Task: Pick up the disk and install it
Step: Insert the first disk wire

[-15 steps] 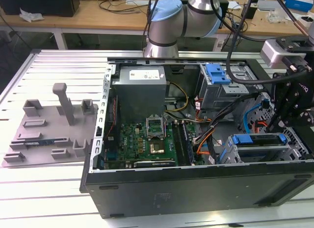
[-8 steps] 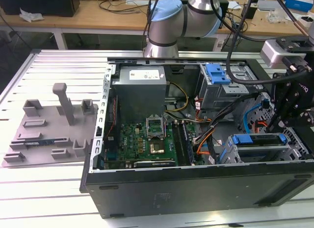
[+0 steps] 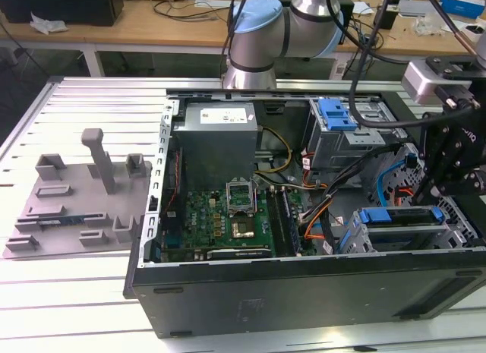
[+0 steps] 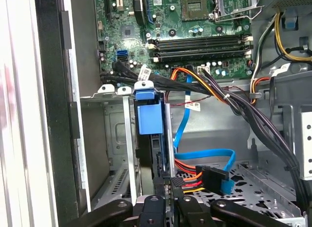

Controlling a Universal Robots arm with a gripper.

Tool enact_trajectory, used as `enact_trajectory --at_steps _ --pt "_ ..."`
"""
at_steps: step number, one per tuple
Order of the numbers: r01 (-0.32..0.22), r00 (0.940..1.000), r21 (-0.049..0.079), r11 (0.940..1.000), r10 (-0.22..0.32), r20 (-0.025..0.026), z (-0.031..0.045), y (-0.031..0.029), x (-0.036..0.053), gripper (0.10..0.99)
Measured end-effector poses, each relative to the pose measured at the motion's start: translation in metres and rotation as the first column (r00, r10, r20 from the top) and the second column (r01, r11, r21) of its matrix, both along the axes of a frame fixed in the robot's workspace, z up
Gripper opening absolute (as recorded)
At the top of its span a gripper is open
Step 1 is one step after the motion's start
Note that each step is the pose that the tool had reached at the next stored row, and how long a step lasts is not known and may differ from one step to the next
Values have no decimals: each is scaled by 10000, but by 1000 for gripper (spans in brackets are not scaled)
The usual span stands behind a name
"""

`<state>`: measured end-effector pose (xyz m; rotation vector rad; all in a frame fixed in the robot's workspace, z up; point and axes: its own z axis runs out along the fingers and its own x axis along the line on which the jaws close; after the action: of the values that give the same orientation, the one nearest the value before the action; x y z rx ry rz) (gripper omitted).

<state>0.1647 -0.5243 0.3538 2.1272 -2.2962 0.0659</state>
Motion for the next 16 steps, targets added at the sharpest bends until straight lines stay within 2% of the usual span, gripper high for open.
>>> enact_trajectory --at_steps 5,16 --pt "41 10000 -76 10000 -41 0 0 7 0 165" --pt "265 9996 -93 9996 -265 0 -2 7 0 165"
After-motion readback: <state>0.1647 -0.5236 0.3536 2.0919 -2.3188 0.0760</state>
